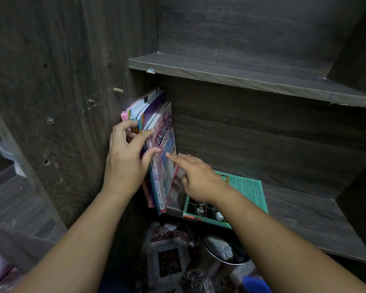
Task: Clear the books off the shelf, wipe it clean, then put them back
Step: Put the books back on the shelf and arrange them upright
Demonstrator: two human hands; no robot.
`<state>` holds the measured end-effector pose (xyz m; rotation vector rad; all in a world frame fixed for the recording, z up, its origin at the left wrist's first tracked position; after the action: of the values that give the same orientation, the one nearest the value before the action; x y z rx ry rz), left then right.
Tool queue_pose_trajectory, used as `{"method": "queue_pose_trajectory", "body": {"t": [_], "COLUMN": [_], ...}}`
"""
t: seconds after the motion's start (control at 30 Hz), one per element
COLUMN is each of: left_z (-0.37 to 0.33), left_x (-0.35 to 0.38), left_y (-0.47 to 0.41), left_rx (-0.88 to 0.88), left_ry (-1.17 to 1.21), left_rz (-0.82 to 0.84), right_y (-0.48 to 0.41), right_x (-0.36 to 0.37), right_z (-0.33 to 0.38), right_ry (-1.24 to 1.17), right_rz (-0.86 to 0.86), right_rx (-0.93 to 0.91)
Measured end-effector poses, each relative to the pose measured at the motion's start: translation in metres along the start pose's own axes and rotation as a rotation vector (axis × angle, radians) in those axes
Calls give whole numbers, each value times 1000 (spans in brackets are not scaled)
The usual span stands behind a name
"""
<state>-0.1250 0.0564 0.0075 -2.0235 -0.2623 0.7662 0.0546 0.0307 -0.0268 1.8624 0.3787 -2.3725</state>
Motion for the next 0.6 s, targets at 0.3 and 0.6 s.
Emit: {"method": "queue_pose_trajectory", "body": {"t": [0.3, 0.6], "left_z": [-17, -62], "left_x": [6, 78], "left_y": [6, 40], "left_rx": [7, 115], "left_ry": [-179, -77], "left_rz": [-93, 255], "right_y": [36, 106], "right_x": [-11, -8], "right_z": [-32, -107], "right_ry": [82, 240], "right_rz": [-9, 75], "right_rx": [117, 355]}}
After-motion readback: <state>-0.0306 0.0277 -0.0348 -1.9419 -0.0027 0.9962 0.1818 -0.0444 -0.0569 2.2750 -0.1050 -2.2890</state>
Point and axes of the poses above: each hand's wrist, its own y-axis away from the middle knuckle, its own x-axis out of the palm, z = x × y, the point moved 3 cm from there along -y, towards the middle knuckle, and after that the axes turned 5 degrees about y, right-handed, at the moved point
